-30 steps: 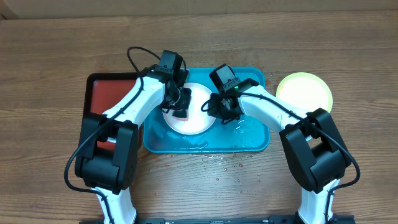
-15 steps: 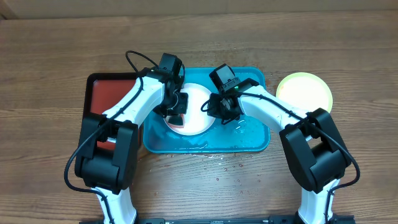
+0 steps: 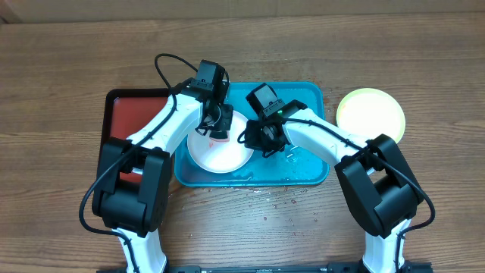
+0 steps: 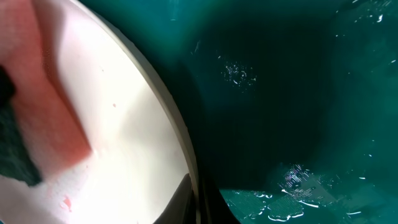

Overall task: Clean dirty plates on tray and stack at the side
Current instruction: 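Scrub the white plate with the sponge while the right gripper holds it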

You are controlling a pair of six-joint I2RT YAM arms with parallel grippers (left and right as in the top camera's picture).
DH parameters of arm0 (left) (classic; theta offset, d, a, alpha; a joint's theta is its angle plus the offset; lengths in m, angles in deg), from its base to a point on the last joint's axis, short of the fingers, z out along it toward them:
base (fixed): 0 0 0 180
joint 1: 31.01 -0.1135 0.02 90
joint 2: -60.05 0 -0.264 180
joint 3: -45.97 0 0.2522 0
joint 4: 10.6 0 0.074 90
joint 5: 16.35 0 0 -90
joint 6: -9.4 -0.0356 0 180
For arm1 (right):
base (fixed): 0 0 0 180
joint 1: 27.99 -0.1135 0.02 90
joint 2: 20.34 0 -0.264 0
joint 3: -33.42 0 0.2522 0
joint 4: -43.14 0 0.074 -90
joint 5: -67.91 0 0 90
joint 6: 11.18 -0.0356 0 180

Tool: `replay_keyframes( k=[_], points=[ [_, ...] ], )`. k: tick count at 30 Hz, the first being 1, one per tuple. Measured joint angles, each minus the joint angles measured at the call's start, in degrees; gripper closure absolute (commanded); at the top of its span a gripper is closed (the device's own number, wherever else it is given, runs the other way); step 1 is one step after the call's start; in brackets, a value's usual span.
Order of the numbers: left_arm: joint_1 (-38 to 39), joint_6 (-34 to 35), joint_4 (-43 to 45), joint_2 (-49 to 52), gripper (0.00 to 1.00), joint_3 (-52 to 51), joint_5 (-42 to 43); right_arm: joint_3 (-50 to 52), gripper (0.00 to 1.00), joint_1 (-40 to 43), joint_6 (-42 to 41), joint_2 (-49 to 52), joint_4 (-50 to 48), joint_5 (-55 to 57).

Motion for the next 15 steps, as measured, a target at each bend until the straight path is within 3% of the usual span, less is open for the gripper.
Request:
replay_keyframes(
  k=[8, 15],
  points=[
    [0.0, 2.0, -7.8, 0.0, 0.96, 0.0, -6.6, 0.0, 0.96, 0.0, 0.0, 0.0, -0.1, 0.0],
    [0.0, -0.2, -14.8, 0.0, 0.96, 0.0, -1.1, 0.0, 0.96, 0.0, 0.0, 0.0, -0.1, 0.0]
  ],
)
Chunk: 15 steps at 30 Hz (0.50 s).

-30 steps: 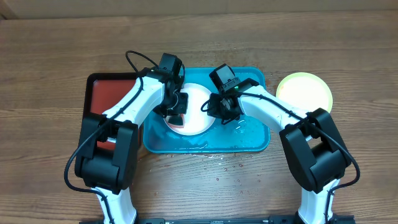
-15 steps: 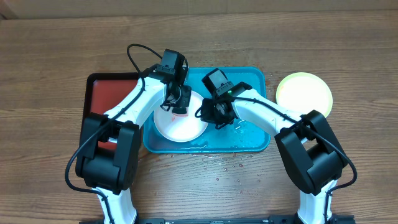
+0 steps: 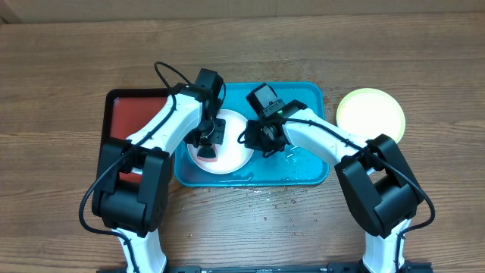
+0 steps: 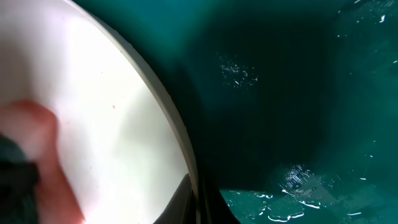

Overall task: Clean dirty plates on tray and stack at the side
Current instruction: 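Scrub the white plate with the sponge while the right gripper holds it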

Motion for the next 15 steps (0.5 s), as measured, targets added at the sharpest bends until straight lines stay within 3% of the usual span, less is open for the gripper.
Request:
replay_keyframes(
  k=[4, 8, 15],
  points=[
    [0.0, -5.0, 0.5, 0.0, 0.96, 0.0, 9.0, 0.0, 0.96, 0.0, 0.0, 0.0, 0.0, 0.0],
    [0.1, -7.4, 5.1, 0.0, 0.96, -0.1, 12.4, 0.0, 0.96, 0.0, 0.0, 0.0, 0.0, 0.0],
    [0.1, -4.2, 11.3, 0.0, 0.96, -0.1, 3.4, 0.0, 0.96, 0.0, 0.1, 0.0, 0.0, 0.0]
  ],
)
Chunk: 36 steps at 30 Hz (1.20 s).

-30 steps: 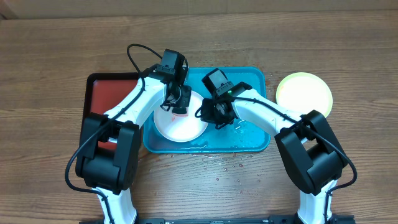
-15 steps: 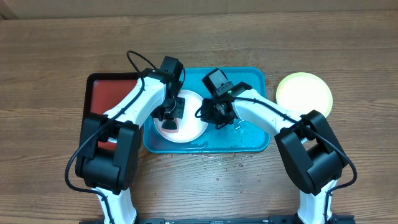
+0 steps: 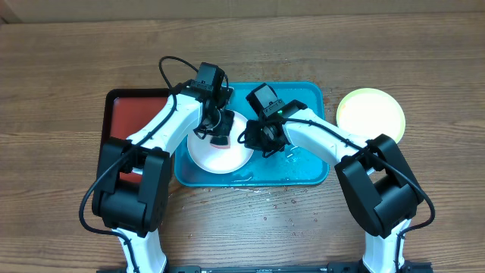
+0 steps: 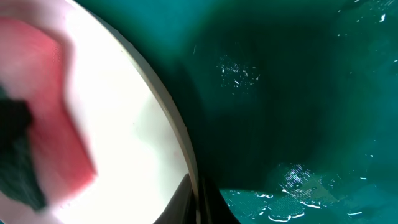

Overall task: Clean dirty plates on tray and stack at the side
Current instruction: 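Scrub the white plate with the sponge while the right gripper holds it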

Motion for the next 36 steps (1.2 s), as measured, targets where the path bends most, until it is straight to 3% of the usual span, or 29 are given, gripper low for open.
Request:
replay_keyframes(
  k=[6, 11, 14, 21, 25, 31, 36],
  points=[
    [0.0, 7.6, -4.7, 0.0, 0.96, 0.0, -13.0, 0.0, 0.96, 0.0, 0.0, 0.0, 0.0, 0.0],
    [0.0, 10.1, -9.2, 0.0, 0.96, 0.0, -15.1, 0.0, 0.96, 0.0, 0.1, 0.0, -0.1, 0.0],
    [0.0, 10.0, -11.0, 0.0, 0.96, -0.1, -11.8, 0.0, 0.96, 0.0, 0.1, 0.0, 0.0, 0.0],
    [0.3, 3.8, -10.0, 0.0, 0.96, -0.1, 5.0, 0.0, 0.96, 0.0, 0.1, 0.0, -0.1, 0.0],
    [1.5, 2.2, -4.7, 0.0, 0.96, -0.2, 6.8, 0.0, 0.96, 0.0, 0.1, 0.0, -0.2, 0.0],
    [2.1, 3.6, 2.6, 0.0, 0.96, -0.2, -2.0, 0.0, 0.96, 0.0, 0.1, 0.0, -0.2, 0.0],
    [2.1, 10.4, 0.0, 0.0, 0.96, -0.2, -14.8, 0.0, 0.96, 0.0, 0.4, 0.0, -0.2, 0.0]
  ],
)
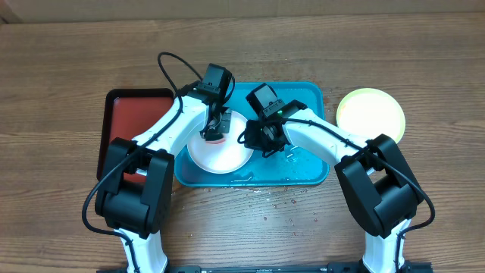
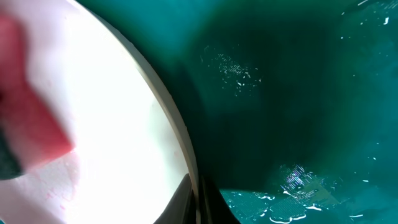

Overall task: Clean dirty plates on tray and stack at the side
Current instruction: 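Scrub the white plate with the sponge while the right gripper holds it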

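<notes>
A white plate [image 1: 224,155] lies tilted in the blue tray [image 1: 305,171], which is wet. My left gripper [image 1: 214,130] is shut on a pink sponge [image 1: 211,137] and presses it against the plate's upper left part. My right gripper [image 1: 255,141] is shut on the plate's right rim. In the right wrist view, the plate [image 2: 118,118] fills the left half. The sponge [image 2: 31,127], with a dark green backing, shows at the left edge. My right gripper [image 2: 196,200] pinches the rim at the bottom, over the tray floor [image 2: 298,93]. Faint pink smears remain near the sponge.
A light green plate [image 1: 370,114] sits on the wooden table, to the right of the blue tray. A red tray [image 1: 123,114] lies to the left, partly under my left arm. Water drops dot the table in front of the blue tray.
The sponge in my left gripper has shifted a little toward the plate's upper left edge, and the left wrist has turned. My right gripper holds the rim in the same place.
The sponge was first at the top of the plate, then lower toward its left middle, then back at the top, and now at the upper left. My right gripper stayed shut on the rim throughout, holding the plate tilted in the tray.
</notes>
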You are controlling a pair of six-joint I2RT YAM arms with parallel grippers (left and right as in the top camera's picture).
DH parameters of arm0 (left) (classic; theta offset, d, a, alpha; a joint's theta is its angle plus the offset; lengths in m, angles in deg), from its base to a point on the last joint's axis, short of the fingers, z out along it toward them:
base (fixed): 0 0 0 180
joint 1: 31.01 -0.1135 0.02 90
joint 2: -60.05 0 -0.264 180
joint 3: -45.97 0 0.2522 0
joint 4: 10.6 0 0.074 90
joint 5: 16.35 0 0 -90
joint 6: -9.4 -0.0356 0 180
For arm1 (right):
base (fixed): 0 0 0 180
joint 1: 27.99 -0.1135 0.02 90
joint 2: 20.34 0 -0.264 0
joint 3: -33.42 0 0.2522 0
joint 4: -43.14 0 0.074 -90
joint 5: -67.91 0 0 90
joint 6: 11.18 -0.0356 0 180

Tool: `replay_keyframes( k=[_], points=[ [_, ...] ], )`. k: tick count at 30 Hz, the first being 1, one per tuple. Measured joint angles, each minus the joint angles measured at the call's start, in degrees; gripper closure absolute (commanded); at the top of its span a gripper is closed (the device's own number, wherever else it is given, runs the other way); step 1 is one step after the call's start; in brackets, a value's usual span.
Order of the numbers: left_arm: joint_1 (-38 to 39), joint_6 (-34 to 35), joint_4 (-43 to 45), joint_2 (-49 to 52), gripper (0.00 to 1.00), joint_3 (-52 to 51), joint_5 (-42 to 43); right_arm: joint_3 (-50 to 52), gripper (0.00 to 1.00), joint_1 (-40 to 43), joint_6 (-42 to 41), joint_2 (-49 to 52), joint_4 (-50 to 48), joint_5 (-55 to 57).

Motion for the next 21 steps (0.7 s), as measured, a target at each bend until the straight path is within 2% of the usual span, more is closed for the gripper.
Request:
replay_keyframes(
  k=[3, 6, 9, 12, 17, 21],
  points=[
    [0.0, 3.2, -3.9, 0.0, 0.96, 0.0, -4.0, 0.0, 0.96, 0.0, 0.2, 0.0, -0.1, 0.0],
    [0.0, 4.6, -8.3, 0.0, 0.96, 0.0, -4.0, 0.0, 0.96, 0.0, 0.3, 0.0, -0.1, 0.0],
    [0.0, 3.8, -13.2, 0.0, 0.96, 0.0, 0.4, 0.0, 0.96, 0.0, 0.4, 0.0, -0.1, 0.0],
    [-0.2, 0.3, -15.7, 0.0, 0.96, 0.0, 8.9, 0.0, 0.96, 0.0, 0.7, 0.0, 0.0, 0.0],
    [-0.2, -4.6, -11.5, 0.0, 0.96, 0.0, 21.2, 0.0, 0.96, 0.0, 0.8, 0.0, -0.2, 0.0],
    [-0.2, -6.2, -3.0, 0.0, 0.96, 0.0, 23.3, 0.1, 0.96, 0.0, 0.8, 0.0, -0.2, 0.0]
  ],
)
